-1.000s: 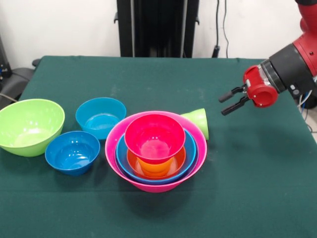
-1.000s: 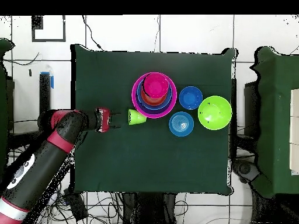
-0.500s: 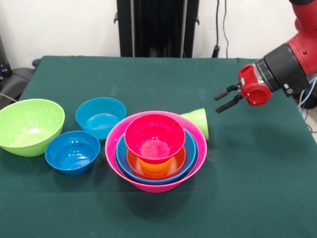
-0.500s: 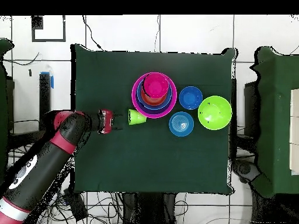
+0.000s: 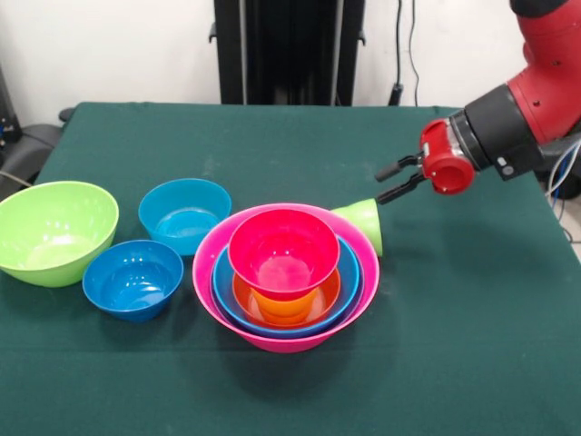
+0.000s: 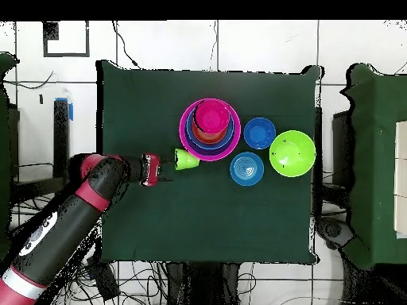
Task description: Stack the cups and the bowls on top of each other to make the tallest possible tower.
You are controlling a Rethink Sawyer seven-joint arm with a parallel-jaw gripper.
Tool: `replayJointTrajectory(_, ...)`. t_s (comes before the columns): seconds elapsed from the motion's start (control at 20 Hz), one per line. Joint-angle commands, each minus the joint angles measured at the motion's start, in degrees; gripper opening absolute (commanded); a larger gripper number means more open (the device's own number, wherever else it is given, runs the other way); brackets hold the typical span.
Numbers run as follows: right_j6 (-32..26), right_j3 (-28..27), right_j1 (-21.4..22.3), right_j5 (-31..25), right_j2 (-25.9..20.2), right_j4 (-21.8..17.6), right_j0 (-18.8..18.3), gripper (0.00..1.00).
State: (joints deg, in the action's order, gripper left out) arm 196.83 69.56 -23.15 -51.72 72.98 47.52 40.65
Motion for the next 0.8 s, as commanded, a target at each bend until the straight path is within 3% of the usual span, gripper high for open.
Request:
replayJointTrajectory(0.05, 11.5, -0.3, -4.6, 4.3, -5.8, -2.1, -0.9, 1.00)
replayJointTrajectory(0.8, 12.8, -4.6, -5.1, 5.4, -4.2, 0.8, -2.7, 1.00)
